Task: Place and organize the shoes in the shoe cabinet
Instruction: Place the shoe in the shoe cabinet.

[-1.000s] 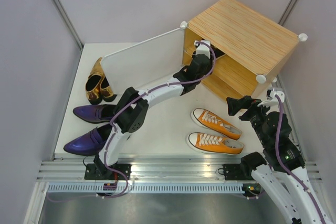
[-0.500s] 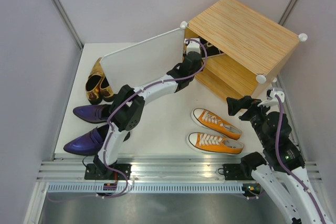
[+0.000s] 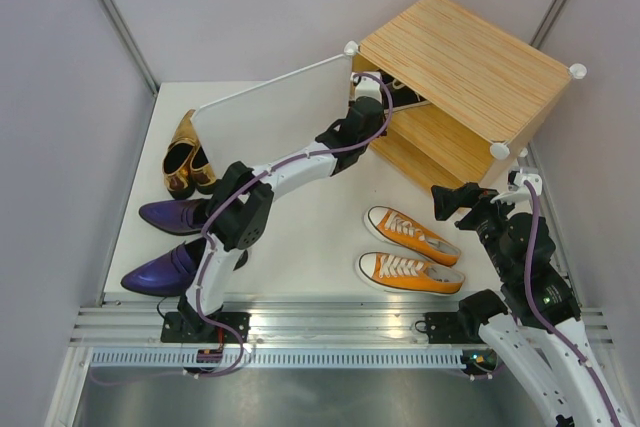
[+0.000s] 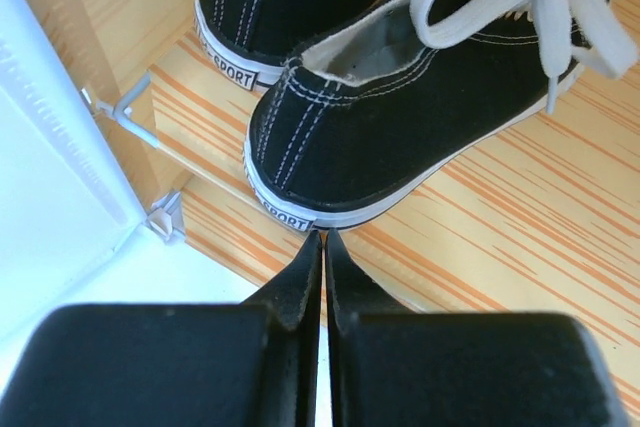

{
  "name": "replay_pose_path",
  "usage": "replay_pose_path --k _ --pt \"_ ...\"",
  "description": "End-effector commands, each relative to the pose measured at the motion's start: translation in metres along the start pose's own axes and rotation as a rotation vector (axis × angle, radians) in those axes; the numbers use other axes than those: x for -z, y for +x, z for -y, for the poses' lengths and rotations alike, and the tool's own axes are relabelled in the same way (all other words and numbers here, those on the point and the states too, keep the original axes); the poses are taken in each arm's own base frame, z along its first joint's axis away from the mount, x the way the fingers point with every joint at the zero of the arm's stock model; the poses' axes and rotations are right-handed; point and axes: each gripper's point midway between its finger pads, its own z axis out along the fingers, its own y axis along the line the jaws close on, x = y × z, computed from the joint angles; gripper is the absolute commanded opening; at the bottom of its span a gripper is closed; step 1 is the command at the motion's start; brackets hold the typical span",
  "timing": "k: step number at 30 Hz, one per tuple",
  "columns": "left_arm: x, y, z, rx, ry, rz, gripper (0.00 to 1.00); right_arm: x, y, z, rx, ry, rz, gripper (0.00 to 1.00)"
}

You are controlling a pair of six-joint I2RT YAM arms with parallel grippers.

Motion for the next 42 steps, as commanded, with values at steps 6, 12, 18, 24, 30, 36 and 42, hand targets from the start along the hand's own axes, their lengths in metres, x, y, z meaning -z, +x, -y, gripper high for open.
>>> replay_pose_path --k 6,12,18,24,30,36,42 --pt "0.020 -0.024 0.042 -0.016 0.157 0.053 0.21 0.001 -0.008 -0.007 -0.003 -0.034 0.037 0.98" --pt "0.033 -0.023 0.049 -0.052 0.203 0.063 0.42 0.002 -0.008 -0.007 -0.005 -0.036 0.040 0.98" --pt "0.042 -0.019 0.050 -0.107 0.273 0.062 0.70 0.003 -0.009 -0.007 -0.006 -0.037 0.043 0.98" --pt "0.054 -0.028 0.026 -0.053 0.286 0.046 0.73 0.002 -0.009 -0.006 -0.006 -0.031 0.044 0.98" --pt "0.068 -0.049 -0.009 0.014 0.282 0.078 0.56 0.003 -0.010 -0.005 -0.007 -0.029 0.050 0.98" --pt "0.057 -0.066 -0.030 0.031 0.223 0.096 0.45 0.003 -0.010 -0.006 -0.006 -0.031 0.051 0.98" --pt "0.032 -0.065 -0.023 0.027 0.229 0.075 0.39 0.004 -0.011 -0.006 -0.008 -0.031 0.054 0.98"
